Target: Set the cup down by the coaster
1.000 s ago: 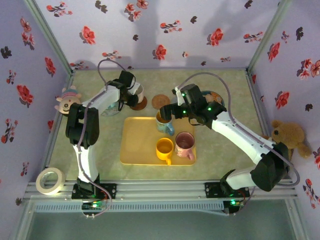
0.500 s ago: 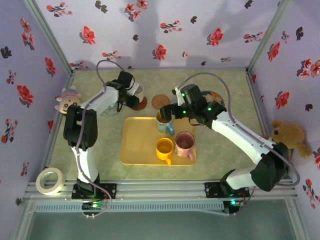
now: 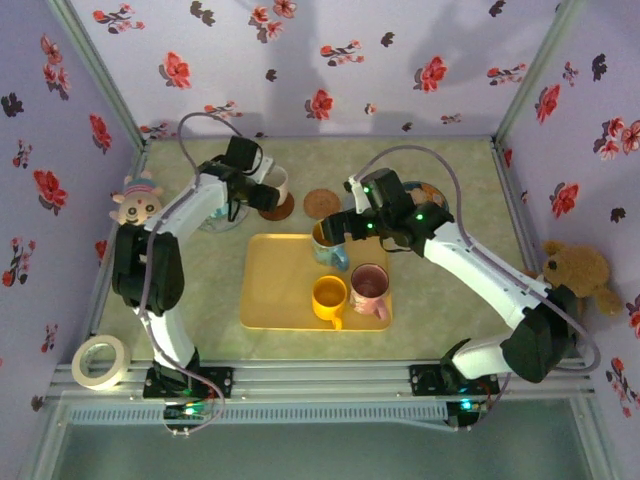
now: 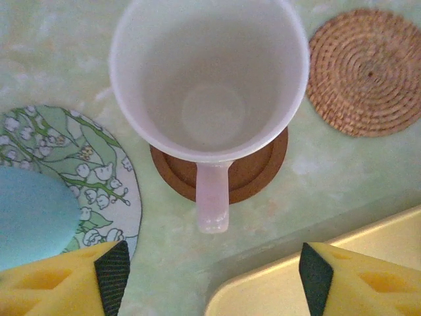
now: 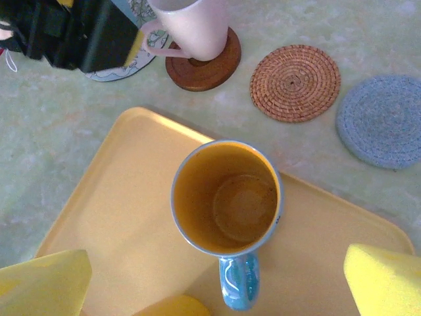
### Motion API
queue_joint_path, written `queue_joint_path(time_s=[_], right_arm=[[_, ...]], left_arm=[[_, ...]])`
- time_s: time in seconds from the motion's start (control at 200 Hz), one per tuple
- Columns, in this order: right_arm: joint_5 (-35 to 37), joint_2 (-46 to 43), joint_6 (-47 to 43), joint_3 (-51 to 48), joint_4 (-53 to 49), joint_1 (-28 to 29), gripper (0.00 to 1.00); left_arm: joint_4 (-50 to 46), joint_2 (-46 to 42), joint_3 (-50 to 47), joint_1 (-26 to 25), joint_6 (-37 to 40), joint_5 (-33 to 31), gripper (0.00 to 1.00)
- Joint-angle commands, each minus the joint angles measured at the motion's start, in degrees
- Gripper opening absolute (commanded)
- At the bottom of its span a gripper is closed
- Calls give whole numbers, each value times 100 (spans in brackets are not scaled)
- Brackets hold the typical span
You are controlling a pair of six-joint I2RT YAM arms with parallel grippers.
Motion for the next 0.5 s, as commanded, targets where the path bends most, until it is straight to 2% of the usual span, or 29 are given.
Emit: queue_joint_path(time_s=[0.0, 0.25, 0.405, 0.495], right_arm=[[99, -21, -372, 332, -462, 43, 100], [116, -115, -646, 538, -968, 42, 100], [142, -270, -739, 524, -1195, 41, 100], [175, -405, -741, 461, -1303, 43, 100]], left_arm=[[-56, -536, 14, -9, -82, -19, 76], [36, -1659, -246, -254, -122, 166, 99], [-80, -2291, -419, -397, -120, 175, 100], [-198, -2592, -590, -423, -53, 398, 100]])
